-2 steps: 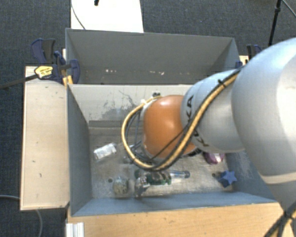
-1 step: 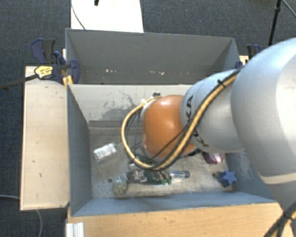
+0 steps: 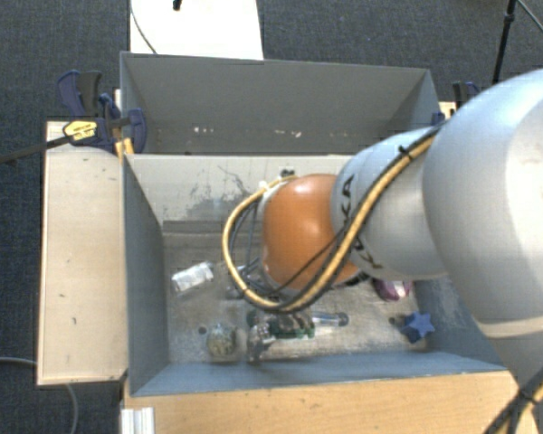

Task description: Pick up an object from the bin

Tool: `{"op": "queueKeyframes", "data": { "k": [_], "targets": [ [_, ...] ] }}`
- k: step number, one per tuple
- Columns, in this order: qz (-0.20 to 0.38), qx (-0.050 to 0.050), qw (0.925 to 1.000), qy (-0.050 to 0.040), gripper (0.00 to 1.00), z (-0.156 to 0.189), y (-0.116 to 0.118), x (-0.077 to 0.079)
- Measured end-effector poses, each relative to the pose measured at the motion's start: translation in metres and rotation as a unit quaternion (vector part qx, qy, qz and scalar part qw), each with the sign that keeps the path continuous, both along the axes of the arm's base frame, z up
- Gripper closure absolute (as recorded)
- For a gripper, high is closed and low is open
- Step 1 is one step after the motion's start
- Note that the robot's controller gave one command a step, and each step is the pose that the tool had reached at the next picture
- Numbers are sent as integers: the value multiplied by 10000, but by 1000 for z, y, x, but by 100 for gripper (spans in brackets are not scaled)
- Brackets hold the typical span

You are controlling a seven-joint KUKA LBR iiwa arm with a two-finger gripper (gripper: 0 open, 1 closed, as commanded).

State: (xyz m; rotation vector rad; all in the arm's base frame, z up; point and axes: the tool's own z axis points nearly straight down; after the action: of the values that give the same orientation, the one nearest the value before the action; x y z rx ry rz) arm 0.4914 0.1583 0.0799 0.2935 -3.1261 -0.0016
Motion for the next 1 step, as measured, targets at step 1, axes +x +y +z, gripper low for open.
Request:
{"op": "queueKeyframes", "data": {
  "k": [1],
  "targets": [
    [-21,1,10000,1,100,0,0,0]
  ]
}}
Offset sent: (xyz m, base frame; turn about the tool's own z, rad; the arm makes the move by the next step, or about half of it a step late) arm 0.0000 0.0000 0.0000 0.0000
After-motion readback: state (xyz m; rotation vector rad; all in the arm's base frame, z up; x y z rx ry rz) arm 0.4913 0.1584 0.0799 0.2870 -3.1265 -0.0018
